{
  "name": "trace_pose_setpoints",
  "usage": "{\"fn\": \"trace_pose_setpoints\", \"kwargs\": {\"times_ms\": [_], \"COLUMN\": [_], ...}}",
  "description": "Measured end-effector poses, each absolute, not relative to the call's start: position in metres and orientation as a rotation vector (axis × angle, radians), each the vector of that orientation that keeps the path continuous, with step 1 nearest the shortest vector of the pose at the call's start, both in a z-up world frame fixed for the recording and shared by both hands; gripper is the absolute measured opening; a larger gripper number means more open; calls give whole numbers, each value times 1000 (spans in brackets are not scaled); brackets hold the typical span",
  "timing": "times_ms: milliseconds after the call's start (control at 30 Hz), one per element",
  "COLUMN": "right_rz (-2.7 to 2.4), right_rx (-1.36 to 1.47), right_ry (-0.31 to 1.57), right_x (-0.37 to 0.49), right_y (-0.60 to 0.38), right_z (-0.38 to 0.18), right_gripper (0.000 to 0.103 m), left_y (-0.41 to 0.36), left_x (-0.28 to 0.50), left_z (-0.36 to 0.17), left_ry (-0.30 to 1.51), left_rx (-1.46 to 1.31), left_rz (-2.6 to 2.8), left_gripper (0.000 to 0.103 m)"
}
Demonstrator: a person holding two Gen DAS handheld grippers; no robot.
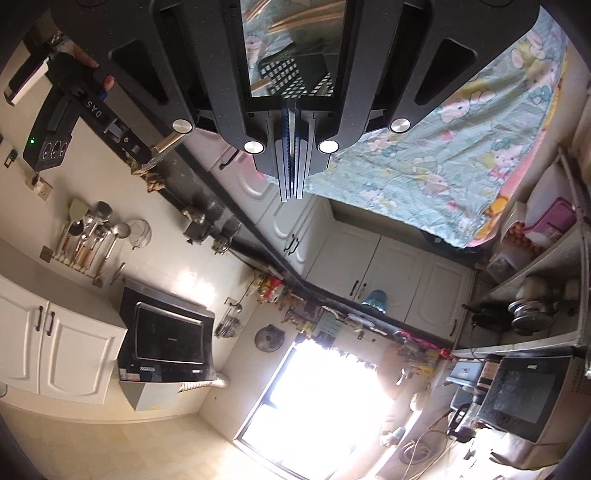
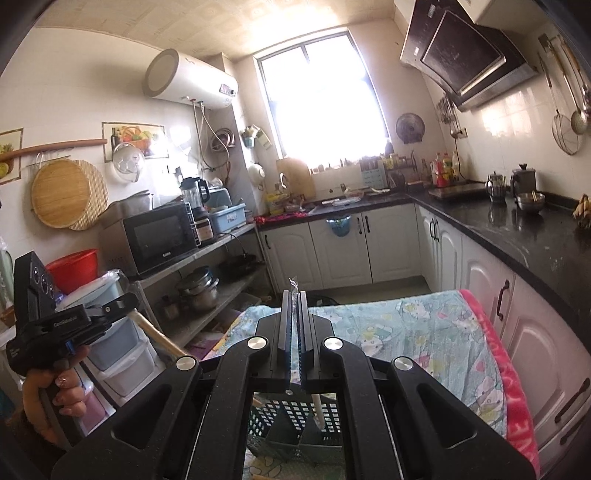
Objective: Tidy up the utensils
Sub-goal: 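Lower both held chopsticks into the green basket and open both tools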
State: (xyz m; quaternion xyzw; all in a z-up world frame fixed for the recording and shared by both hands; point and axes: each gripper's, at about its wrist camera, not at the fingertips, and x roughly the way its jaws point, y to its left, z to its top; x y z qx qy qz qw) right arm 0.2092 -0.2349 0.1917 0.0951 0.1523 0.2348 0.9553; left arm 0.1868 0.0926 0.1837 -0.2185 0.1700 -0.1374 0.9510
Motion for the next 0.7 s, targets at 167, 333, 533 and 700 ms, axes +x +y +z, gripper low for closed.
{"fn": "trace_pose_setpoints", "kwargs": {"times_ms": [167, 333, 533, 700], "right_rz": [469, 466, 467, 465], "right_rx": [195, 186, 160, 140], "right_ry": [345, 388, 450, 491], "right_x": [217, 223, 231, 236], "right_y": [-232, -224, -211, -202], "right_z": [174, 158, 136, 119], "right_gripper": [3, 3, 3, 4], "left_y": [93, 89, 81, 74], "left_x": [191, 196, 202, 206], "left_z": [167, 149, 125, 110], "left_ry": [370, 404, 453, 484], "left_rx": [-432, -422, -397, -378], "left_rz": [-260, -256, -253, -248], "left_gripper": [0, 0, 0, 0]}}
